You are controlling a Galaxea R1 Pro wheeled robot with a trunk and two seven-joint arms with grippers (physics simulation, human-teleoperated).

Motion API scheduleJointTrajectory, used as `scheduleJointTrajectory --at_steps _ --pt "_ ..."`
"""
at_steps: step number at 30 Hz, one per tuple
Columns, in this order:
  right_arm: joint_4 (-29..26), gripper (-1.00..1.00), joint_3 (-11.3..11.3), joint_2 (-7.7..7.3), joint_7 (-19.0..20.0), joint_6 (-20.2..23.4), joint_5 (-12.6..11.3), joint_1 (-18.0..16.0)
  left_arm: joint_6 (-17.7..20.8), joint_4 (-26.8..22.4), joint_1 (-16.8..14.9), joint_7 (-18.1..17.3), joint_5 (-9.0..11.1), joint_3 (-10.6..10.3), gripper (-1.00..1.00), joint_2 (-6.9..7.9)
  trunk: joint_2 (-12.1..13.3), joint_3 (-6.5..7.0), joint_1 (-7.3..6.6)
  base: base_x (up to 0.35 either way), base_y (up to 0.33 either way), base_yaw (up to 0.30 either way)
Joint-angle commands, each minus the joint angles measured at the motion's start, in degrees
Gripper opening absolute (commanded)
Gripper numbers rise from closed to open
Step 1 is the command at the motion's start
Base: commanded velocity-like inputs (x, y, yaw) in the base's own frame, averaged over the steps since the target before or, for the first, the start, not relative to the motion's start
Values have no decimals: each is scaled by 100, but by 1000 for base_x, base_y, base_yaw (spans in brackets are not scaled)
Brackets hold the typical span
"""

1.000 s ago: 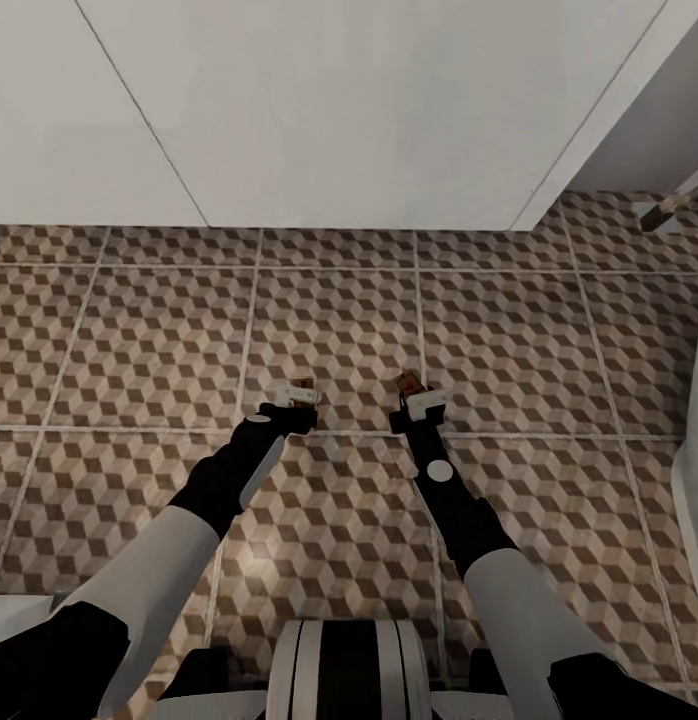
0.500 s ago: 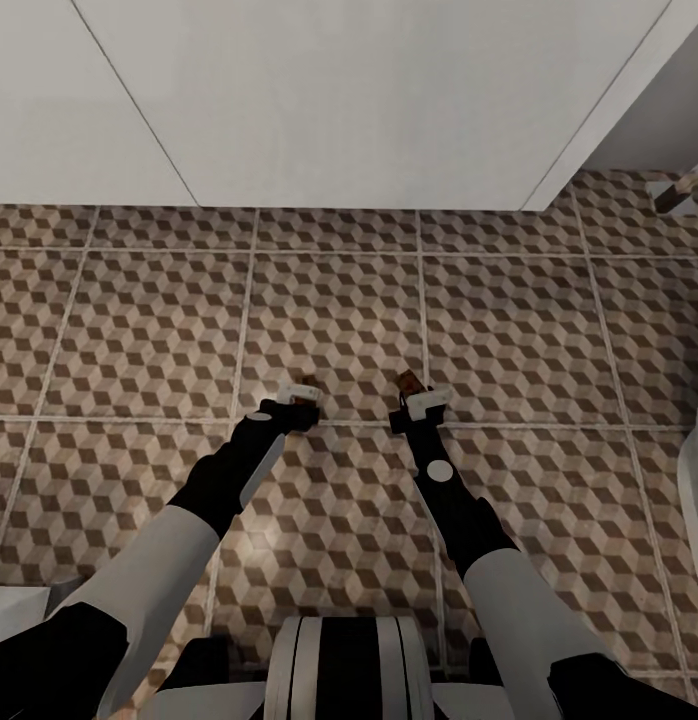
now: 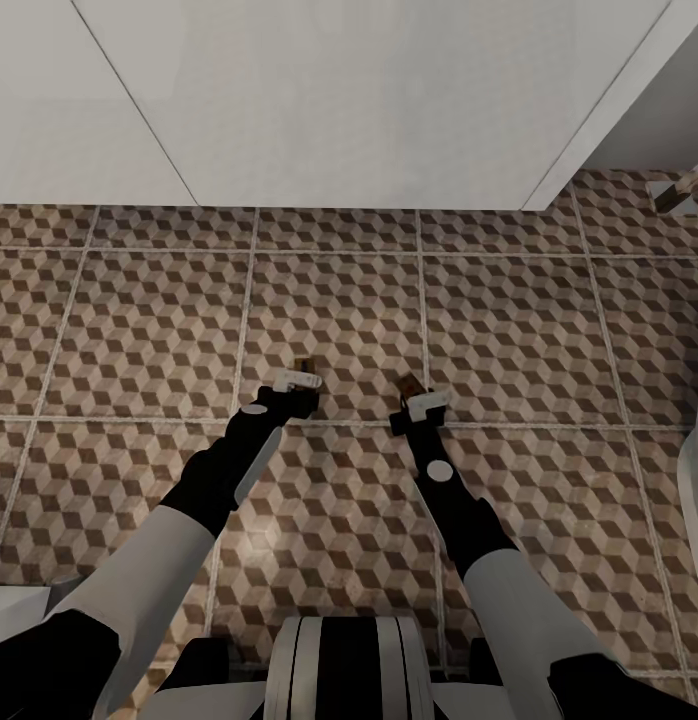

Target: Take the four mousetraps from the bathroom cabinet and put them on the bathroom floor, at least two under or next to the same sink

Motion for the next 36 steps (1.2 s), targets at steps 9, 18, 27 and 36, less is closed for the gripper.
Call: scheduleJointTrajectory --at_steps 9,18,27,36 --pt "-28 -100 0 0 -59 1111 38 -419 1 301 -21 63 22 79 -100 -58 -1 -3 -1 0 0 0" --pt "131 -100 4 0 -58 2221 23 -1500 -6 707 -64 71 21 219 -100 -38 -1 -3 -1 0 0 0" --pt "559 -100 74 0 -51 2276 22 -2002 -443 711 -75 66 14 909 -100 -24 -1 -3 -1 0 0 0" --pt "850 -100 161 0 -35 1865 22 -2019 -660 527 -117 70 -158 959 -100 -27 -1 -3 -1 0 0 0"
